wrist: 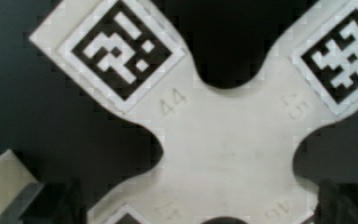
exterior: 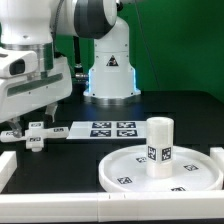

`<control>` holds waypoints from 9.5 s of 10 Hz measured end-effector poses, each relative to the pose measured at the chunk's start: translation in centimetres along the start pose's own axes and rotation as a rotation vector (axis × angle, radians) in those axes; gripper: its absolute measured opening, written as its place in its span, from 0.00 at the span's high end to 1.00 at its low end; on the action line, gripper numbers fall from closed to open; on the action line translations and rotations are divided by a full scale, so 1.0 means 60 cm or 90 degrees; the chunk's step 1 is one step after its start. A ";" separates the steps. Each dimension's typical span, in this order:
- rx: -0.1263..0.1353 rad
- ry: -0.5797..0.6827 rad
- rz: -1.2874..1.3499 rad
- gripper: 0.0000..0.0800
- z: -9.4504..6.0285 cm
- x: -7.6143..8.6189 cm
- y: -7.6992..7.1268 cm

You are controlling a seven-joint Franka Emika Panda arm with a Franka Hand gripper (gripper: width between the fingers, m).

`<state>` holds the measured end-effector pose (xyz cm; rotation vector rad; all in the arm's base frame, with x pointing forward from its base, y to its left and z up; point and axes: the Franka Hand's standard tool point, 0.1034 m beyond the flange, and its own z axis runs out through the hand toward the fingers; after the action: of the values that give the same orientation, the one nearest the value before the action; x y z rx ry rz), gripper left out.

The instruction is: Assemble round table

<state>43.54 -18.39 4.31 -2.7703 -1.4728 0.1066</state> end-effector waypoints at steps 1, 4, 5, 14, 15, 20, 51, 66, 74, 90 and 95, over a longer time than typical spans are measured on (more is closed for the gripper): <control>0.001 -0.001 0.002 0.19 0.002 -0.003 0.000; 0.004 -0.002 0.002 0.19 0.005 -0.003 -0.002; 0.005 -0.002 0.002 0.19 0.007 -0.003 -0.003; 0.014 -0.006 0.002 0.19 0.019 -0.005 -0.010; 0.014 -0.007 0.002 0.19 0.020 -0.005 -0.010; 0.014 -0.007 0.003 0.47 0.019 -0.007 -0.009; 0.069 0.003 0.234 0.46 -0.194 0.401 -0.023; 0.072 0.002 0.226 0.46 -0.161 0.410 -0.032; 0.048 0.022 0.227 0.46 -0.144 0.405 -0.026; 0.060 0.031 0.708 0.46 -0.143 0.412 -0.027; 0.078 0.041 1.010 0.46 -0.142 0.418 -0.029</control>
Offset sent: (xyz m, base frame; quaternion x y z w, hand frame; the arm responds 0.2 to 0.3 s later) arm 0.0000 0.0019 -0.0044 0.0027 0.0025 0.0089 1.0000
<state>56.61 3.61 11.39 -2.9195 0.9267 0.0773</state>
